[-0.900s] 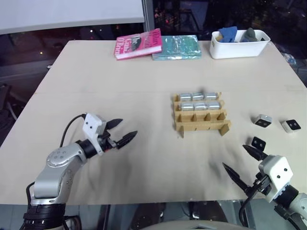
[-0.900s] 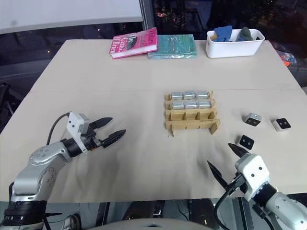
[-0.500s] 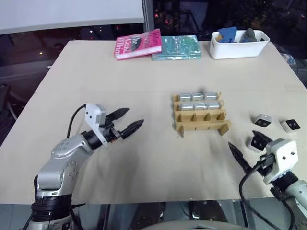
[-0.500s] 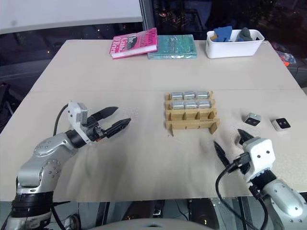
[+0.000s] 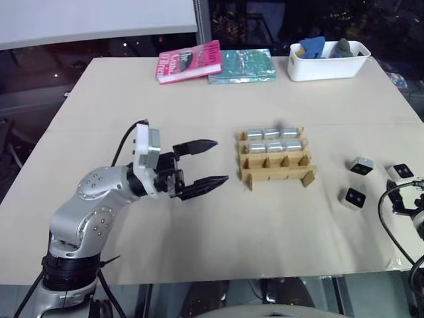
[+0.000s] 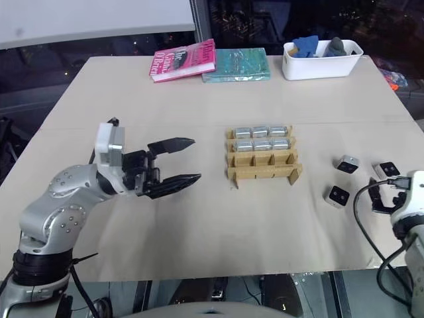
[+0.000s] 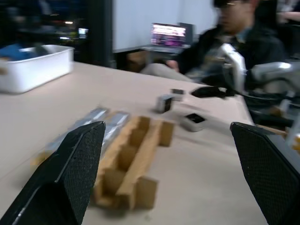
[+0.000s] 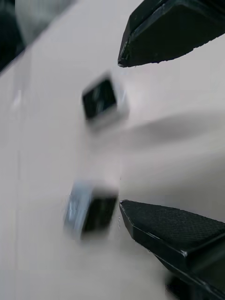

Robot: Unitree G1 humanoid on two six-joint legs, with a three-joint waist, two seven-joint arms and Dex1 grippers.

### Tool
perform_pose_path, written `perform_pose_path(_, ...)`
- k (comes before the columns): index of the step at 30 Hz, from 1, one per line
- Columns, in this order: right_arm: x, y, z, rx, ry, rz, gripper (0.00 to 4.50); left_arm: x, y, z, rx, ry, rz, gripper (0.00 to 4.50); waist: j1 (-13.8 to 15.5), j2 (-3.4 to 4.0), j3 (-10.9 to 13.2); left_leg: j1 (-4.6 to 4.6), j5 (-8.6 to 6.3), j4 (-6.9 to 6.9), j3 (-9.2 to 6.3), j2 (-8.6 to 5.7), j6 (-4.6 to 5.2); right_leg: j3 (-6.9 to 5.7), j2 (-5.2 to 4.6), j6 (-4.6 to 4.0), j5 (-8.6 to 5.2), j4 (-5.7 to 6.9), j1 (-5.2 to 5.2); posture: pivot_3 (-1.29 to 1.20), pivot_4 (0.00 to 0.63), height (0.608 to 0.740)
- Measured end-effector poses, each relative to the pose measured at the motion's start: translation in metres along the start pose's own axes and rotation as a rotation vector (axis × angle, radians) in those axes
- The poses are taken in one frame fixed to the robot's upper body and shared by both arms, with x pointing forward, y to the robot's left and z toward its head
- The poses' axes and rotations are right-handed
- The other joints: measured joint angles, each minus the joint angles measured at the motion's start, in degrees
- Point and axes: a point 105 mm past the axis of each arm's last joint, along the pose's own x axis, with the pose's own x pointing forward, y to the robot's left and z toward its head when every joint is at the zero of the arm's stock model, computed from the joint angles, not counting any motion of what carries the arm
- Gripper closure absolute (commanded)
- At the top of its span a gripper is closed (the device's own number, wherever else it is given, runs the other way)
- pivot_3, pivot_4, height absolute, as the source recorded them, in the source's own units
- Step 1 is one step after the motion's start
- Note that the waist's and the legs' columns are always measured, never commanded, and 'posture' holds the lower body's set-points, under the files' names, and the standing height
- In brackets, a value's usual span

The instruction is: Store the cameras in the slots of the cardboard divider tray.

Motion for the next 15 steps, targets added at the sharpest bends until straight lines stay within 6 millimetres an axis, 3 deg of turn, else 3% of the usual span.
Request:
perform_pose_path(2, 0.010, -0.005, 0.002, -0.014, 0.029, 0.001, 0.00, 0.007, -0.006, 0.000, 0.002, 0.004, -0.050, 0.06, 0.0, -0.01, 0.0, 0.00, -0.03, 0.01, 0.01, 0.00, 0.07, 0.00, 0.07, 0.00, 0.00, 0.00, 0.01, 0.00, 0.150, 0.740)
perform_pose_path(9, 0.039, 0.004, 0.003, -0.042, 0.137, 0.123, 0.00, 0.015, -0.011, 0.002, 0.014, 0.000, -0.107, 0.06, 0.0, 0.01, 0.0, -0.02, -0.06, 0.02, 0.03, -0.01, 0.13, 0.01, 0.13, 0.01, 0.01, -0.01, 0.01, 0.00, 0.150, 0.740)
perform_pose_path(15, 0.055, -0.012, -0.002, -0.046, 0.233, 0.135, 0.00, 0.015, -0.011, 0.002, 0.018, -0.006, -0.105, 0.06, 0.4, 0.01, 0.0, -0.06, -0.05, 0.03, 0.03, 0.00, 0.11, -0.01, 0.11, 0.01, 0.00, -0.04, 0.00, 0.00, 0.150, 0.740)
